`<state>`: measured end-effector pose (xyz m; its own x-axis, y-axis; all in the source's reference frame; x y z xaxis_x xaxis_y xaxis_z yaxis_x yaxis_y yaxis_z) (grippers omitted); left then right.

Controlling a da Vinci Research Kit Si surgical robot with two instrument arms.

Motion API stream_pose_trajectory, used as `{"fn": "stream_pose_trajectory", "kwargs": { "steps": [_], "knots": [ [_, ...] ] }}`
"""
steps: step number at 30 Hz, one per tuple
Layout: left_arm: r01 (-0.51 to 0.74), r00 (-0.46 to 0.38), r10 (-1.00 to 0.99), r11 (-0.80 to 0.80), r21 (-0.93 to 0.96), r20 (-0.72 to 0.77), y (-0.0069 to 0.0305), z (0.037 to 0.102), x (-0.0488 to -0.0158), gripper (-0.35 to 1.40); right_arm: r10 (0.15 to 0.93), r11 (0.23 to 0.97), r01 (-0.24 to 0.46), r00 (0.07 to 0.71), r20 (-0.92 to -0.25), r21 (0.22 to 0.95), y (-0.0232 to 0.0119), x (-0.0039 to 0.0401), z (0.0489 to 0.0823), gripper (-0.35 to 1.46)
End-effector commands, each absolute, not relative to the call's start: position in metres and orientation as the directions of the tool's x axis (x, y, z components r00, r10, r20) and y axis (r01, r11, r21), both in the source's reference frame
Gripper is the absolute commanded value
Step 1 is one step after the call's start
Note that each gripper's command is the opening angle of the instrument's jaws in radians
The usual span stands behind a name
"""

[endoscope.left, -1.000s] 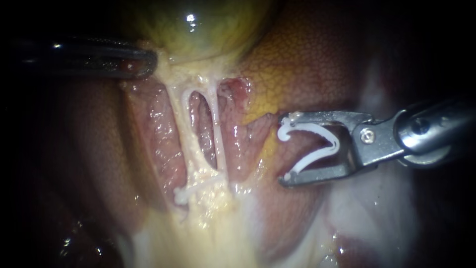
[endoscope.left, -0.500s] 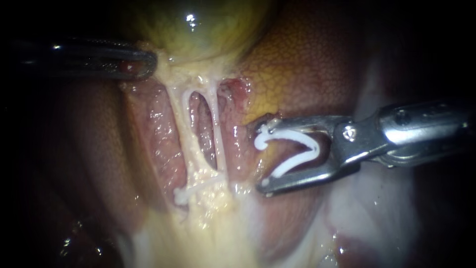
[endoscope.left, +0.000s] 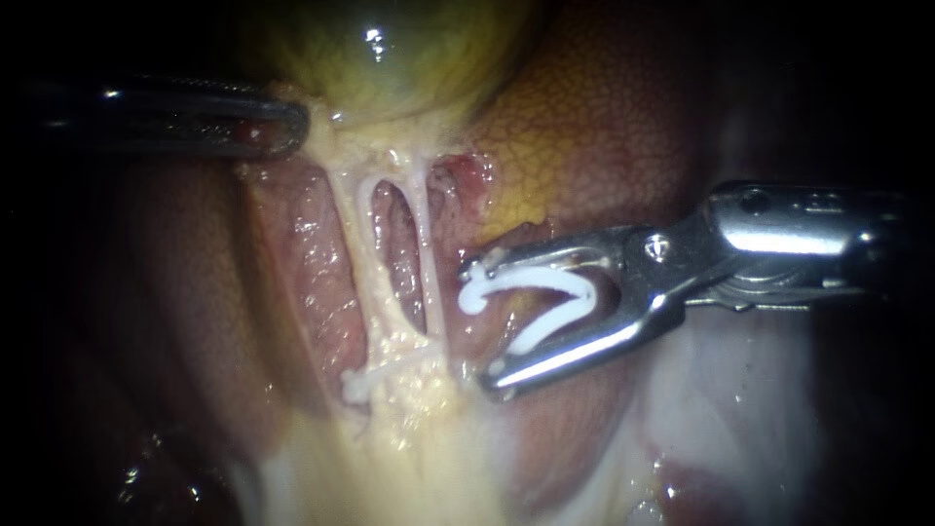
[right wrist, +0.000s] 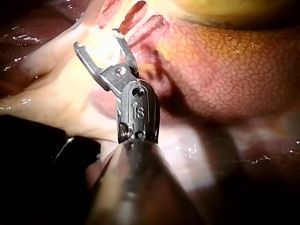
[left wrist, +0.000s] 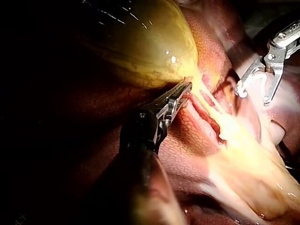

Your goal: Clipping second clip left tube

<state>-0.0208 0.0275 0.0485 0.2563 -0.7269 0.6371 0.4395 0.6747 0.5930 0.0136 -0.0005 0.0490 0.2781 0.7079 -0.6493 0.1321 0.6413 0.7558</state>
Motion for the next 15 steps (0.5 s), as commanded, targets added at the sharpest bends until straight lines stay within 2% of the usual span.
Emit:
{"fn": "stream_pose_trajectory", "kwargs": {
  "steps": [1,15],
  "knots": [
    [0.441,0.255,-0.728,0.674,0.593,0.637,0.0275,0.0485,-0.0208,-0.35,0.707,0.641,0.136,0.28,-0.65,0.756,-0.0006,0.0137,0.0492,0.49],
    [0.441,0.255,-0.728,0.673,0.593,0.637,0.0275,0.0484,-0.0208,-0.35,0.702,0.628,0.171,0.296,-0.648,0.759,-0.0019,0.0156,0.0532,0.47]
  ]
}}
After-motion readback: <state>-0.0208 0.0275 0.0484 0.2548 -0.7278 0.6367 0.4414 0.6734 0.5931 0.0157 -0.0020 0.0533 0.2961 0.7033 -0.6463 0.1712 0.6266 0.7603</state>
